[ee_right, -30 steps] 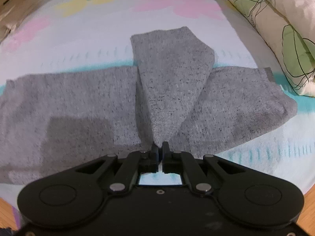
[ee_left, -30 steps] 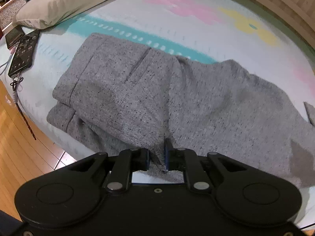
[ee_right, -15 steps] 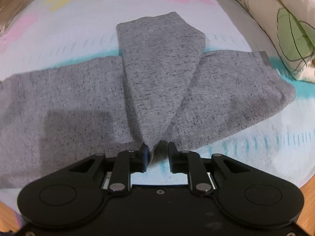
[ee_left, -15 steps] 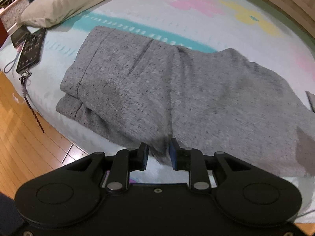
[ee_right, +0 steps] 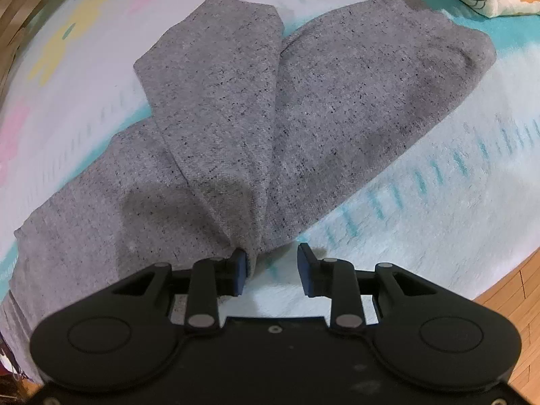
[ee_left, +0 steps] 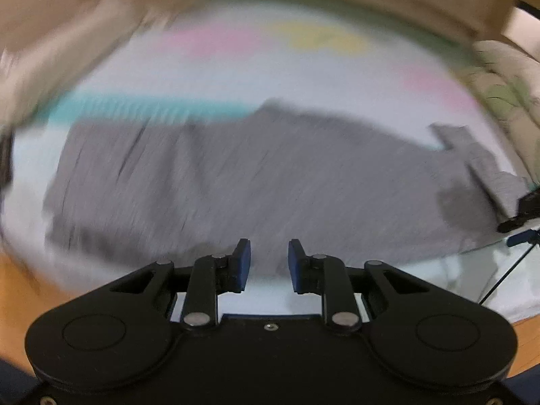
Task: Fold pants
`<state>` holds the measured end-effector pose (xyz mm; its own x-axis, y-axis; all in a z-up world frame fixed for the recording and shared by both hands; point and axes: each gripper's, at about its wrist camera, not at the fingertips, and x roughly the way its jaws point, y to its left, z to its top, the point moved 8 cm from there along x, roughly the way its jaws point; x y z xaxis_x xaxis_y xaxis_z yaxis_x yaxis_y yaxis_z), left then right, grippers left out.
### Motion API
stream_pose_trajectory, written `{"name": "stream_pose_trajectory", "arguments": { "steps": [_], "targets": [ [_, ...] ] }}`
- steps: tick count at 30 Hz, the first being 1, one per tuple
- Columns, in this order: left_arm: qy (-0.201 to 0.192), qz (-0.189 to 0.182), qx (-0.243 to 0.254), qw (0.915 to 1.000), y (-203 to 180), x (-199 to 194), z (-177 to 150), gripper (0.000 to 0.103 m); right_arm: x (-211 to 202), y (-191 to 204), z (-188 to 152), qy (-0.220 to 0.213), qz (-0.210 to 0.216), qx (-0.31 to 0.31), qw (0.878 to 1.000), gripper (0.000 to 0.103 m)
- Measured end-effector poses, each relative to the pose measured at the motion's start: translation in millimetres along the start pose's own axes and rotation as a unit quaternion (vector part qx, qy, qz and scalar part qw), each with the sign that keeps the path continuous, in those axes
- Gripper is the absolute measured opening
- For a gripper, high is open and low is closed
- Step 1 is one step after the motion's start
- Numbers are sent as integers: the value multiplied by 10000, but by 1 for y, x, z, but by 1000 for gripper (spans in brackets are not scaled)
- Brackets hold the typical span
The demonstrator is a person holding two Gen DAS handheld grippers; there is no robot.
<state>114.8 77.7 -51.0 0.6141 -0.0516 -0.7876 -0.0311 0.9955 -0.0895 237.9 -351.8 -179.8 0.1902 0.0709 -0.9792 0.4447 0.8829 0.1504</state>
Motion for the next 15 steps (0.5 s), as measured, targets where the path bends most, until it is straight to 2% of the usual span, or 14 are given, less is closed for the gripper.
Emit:
{"name": "stream_pose_trajectory", "arguments": {
  "steps": [3, 6, 7, 11, 15],
  "targets": [
    [-483, 161, 430, 9978, -24, 6, 28, 31, -6, 8, 1, -65, -18, -265, 9996, 32],
    [-553, 320, 608, 9961, -39, 30, 46, 32, -11, 12, 0, -130, -7, -457, 9989, 33],
    [-445, 336, 579, 9968, -42, 41, 48, 32, -13, 12, 1, -155, 26, -488, 9987, 33],
    [226, -31, 371, 9991, -49, 81, 39, 32, -17, 6, 1, -125, 216, -397, 9989, 33],
    [594, 105, 262, 9978, -39, 103, 14, 32, -17, -9, 3, 72, 685, 242, 9973, 34]
  ]
}}
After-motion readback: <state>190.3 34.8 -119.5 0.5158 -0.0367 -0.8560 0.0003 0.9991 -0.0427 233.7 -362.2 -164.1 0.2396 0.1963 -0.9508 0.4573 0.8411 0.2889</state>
